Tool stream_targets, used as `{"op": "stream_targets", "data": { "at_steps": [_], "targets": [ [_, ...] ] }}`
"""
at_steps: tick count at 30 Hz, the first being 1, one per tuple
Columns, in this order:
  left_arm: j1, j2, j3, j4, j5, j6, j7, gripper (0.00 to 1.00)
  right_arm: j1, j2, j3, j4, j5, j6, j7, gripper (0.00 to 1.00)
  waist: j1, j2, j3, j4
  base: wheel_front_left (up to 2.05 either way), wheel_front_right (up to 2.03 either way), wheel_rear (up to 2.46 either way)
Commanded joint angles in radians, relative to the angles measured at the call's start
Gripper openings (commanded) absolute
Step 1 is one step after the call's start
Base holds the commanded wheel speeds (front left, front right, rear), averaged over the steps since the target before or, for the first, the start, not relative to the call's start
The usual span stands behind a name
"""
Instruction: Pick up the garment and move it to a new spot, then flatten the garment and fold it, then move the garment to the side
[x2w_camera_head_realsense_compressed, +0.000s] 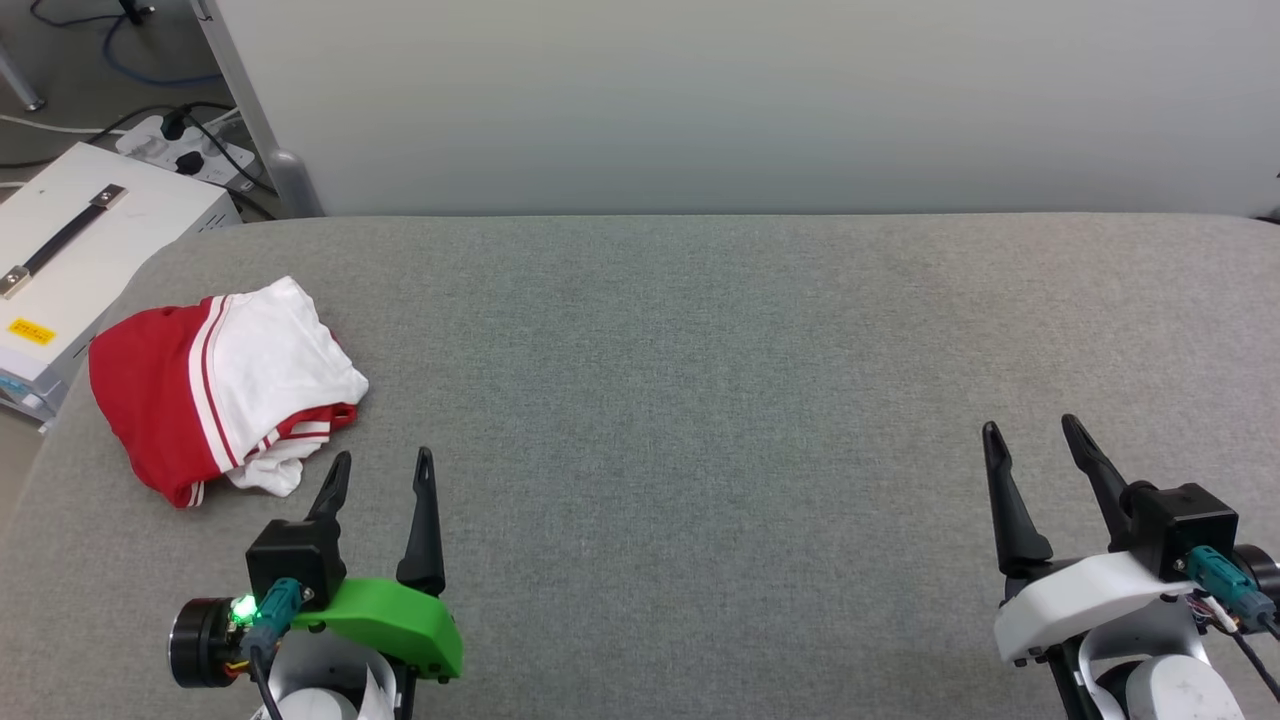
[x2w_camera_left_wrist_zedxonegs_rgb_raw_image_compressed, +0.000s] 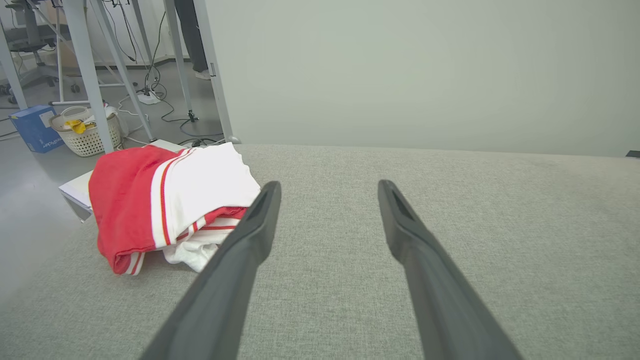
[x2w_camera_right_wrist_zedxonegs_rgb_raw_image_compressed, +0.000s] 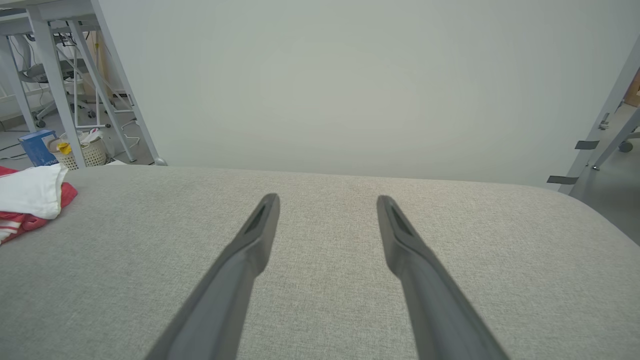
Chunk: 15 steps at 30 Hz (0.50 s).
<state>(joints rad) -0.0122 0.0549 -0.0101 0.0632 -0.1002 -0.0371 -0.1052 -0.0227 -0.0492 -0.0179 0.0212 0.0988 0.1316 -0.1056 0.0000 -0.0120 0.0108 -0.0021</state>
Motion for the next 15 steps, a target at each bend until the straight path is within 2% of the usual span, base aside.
{"op": "stream_targets", "data": {
  "at_steps": [1, 15],
  "targets": [
    [0.004, -0.002, -0.003, 0.01, -0.013, -0.008, -0.01, 1.0, -0.01, -0.001, 0.002, 0.008, 0.003, 0.0, -0.012, 1.0, 0.0, 0.0053, -0.001, 0.0, 0.0, 0.0, 0.0],
    [0.006, -0.003, -0.015, 0.07, -0.028, -0.017, -0.039, 1.0, -0.016, -0.001, 0.006, 0.053, -0.005, -0.001, -0.04, 1.0, 0.0, 0.0066, -0.005, -0.005, 0.0, 0.0, 0.0]
  ]
}}
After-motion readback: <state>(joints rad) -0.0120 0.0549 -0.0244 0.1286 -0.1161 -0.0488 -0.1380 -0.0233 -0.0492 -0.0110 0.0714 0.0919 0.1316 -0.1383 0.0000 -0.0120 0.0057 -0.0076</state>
